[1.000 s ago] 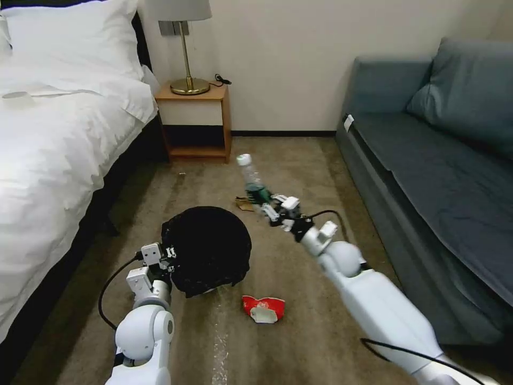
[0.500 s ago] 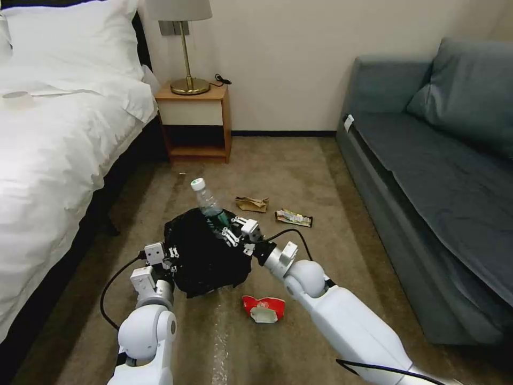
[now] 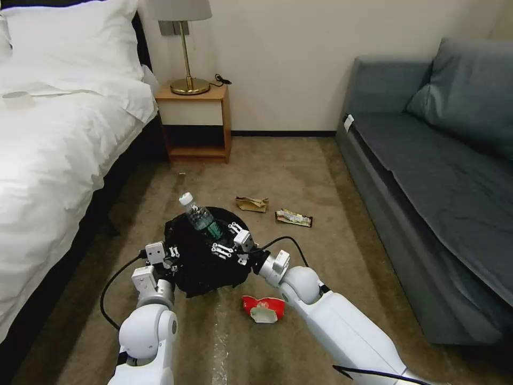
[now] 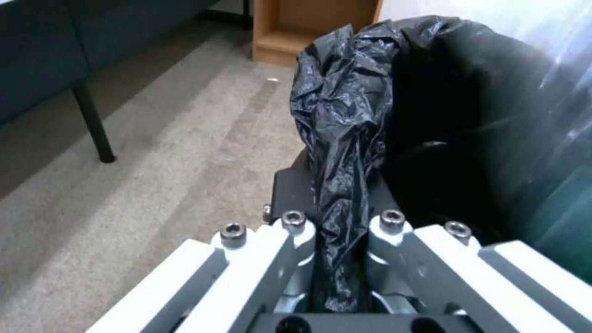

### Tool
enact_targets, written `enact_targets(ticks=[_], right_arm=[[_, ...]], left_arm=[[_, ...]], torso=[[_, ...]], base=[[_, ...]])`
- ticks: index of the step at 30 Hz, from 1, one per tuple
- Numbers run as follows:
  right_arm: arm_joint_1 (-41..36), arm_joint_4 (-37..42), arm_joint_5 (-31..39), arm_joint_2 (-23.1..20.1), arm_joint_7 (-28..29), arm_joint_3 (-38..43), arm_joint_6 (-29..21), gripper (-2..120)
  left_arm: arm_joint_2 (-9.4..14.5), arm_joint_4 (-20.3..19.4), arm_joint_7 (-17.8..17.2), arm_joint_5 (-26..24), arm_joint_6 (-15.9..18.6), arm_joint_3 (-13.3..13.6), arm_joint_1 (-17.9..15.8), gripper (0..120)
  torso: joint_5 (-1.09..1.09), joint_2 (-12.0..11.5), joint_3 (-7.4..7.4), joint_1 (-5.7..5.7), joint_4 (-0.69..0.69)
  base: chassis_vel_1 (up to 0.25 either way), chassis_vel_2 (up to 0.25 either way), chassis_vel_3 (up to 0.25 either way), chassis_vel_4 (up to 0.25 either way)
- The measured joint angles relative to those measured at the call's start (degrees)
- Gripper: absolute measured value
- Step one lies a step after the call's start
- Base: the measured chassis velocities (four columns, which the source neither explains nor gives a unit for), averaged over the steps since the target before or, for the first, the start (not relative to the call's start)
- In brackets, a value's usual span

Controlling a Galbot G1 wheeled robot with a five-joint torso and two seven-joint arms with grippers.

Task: Pick up the trash bin, then pick up the garbage on the floor and place it into the trash bin.

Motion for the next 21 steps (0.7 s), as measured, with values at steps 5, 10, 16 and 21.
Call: enact_targets(ticks=[5, 10, 16, 21], right_arm=[[0.0, 0.1, 0.0, 0.1, -0.3, 0.0, 0.0, 83], [0.2, 0.3, -0.2, 0.1, -0.5, 0.5, -0.1, 99], [2.7, 0.4, 0.1, -0.7, 1.7, 4.9, -1.3, 100], [5.2, -0.9, 1.4, -2.6, 2.0, 9.2, -2.2, 100]], left_arm=[[0.0, 0.0, 0.0, 0.1, 0.0, 0.0, 0.0, 5], [0.0, 0.0, -0.1, 0.2, 0.0, -0.3, 0.1, 5], [0.0, -0.4, -0.1, 0.5, 0.0, -1.0, 0.4, 5], [0.0, -0.8, -0.2, 0.4, -0.2, -2.2, 0.6, 5]], torso=[[0.0, 0.0, 0.0, 0.0, 0.0], [0.0, 0.0, 0.0, 0.0, 0.0], [0.0, 0.0, 0.0, 0.0, 0.0], [0.01, 0.0, 0.0, 0.0, 0.0]], base=[[0.0, 0.0, 0.0, 0.0], [0.0, 0.0, 0.0, 0.0], [0.0, 0.0, 0.0, 0.0], [0.0, 0.0, 0.0, 0.0]])
